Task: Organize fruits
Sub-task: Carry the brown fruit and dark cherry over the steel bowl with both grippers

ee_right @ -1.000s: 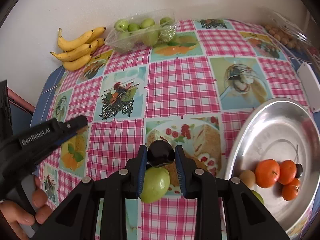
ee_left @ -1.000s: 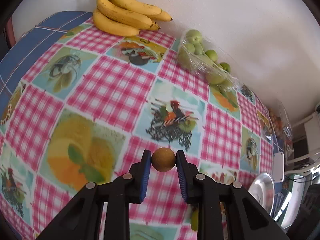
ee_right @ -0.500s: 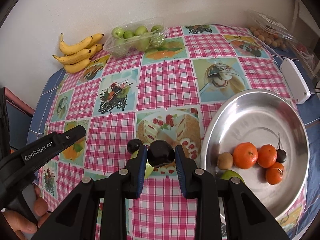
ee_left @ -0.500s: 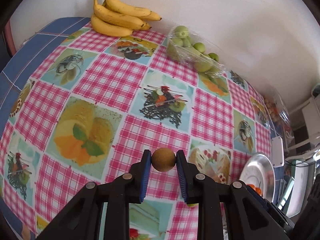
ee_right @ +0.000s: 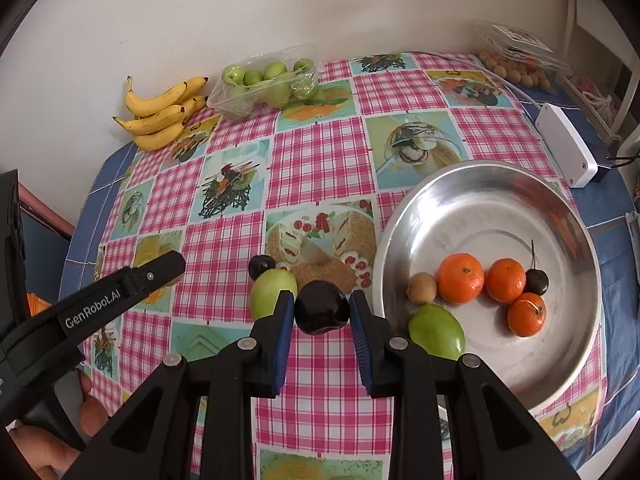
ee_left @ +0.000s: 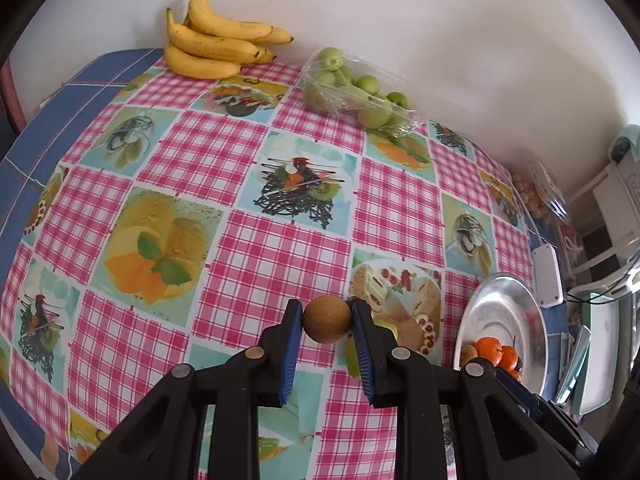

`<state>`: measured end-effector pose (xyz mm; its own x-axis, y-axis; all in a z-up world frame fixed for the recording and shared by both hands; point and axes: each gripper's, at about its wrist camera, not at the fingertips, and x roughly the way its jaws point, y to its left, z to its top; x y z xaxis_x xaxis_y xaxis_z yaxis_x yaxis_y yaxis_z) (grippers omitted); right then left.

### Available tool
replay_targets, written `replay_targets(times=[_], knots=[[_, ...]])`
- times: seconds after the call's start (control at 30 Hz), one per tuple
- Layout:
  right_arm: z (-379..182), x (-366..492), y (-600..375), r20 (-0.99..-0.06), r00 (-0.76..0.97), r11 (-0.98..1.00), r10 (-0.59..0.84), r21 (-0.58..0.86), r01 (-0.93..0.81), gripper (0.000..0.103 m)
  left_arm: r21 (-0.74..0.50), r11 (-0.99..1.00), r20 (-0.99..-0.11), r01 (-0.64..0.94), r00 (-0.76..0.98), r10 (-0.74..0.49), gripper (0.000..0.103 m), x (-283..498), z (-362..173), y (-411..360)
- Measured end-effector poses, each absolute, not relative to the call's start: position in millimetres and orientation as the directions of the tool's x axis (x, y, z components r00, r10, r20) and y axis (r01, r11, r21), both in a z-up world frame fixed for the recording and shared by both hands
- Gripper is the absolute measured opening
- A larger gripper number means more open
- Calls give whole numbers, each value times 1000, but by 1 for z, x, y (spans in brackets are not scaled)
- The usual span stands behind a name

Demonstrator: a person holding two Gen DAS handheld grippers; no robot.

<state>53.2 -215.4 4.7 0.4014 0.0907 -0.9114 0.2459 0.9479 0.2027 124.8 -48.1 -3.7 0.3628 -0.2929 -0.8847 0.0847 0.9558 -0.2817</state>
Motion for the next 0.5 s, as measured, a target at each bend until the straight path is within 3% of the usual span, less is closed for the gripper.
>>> replay_targets(times=[0.5], knots=[[0, 43, -251, -915, 394, 916, 86, 228, 329, 30, -231, 947, -883, 225, 360, -301, 28, 102, 3, -98]])
